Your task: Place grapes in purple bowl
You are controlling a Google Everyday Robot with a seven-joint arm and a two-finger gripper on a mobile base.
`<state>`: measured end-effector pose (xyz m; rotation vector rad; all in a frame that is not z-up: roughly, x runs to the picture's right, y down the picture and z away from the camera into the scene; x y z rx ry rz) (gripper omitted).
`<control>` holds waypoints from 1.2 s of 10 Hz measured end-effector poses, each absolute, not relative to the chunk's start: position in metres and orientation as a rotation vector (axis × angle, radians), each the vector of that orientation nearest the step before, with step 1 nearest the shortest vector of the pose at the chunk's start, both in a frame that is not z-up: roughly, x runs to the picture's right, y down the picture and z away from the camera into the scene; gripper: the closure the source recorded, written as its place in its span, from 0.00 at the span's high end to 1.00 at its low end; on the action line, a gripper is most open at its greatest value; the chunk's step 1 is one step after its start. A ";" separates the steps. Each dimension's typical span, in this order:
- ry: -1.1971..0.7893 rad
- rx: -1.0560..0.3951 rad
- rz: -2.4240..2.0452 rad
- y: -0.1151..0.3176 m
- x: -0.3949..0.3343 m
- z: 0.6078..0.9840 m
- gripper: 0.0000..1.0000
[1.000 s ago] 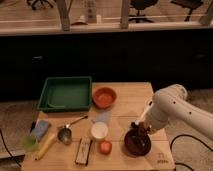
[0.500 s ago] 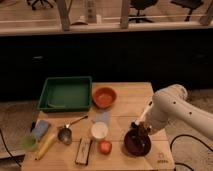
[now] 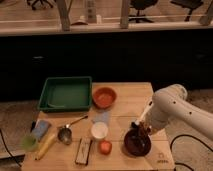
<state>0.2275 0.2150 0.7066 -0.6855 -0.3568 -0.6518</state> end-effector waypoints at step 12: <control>-0.376 -0.693 -0.662 0.216 0.225 0.703 0.19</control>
